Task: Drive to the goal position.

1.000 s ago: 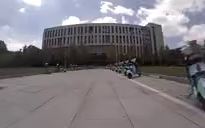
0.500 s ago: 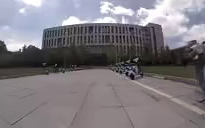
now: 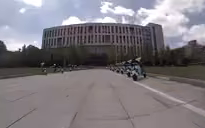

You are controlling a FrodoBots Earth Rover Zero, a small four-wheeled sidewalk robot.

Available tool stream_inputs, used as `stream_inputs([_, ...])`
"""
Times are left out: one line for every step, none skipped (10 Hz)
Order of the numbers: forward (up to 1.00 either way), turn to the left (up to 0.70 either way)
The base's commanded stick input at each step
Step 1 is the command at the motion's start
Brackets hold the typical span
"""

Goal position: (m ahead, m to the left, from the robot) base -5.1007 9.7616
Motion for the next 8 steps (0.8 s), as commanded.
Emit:
stream_inputs([0.70, 0.00])
stream_inputs([0.70, 0.00])
stream_inputs([0.70, 0.00])
stream_inputs([0.70, 0.00])
stream_inputs([0.70, 0.00])
stream_inputs([0.70, 0.00])
stream_inputs([0.70, 0.00])
stream_inputs([0.70, 0.00])
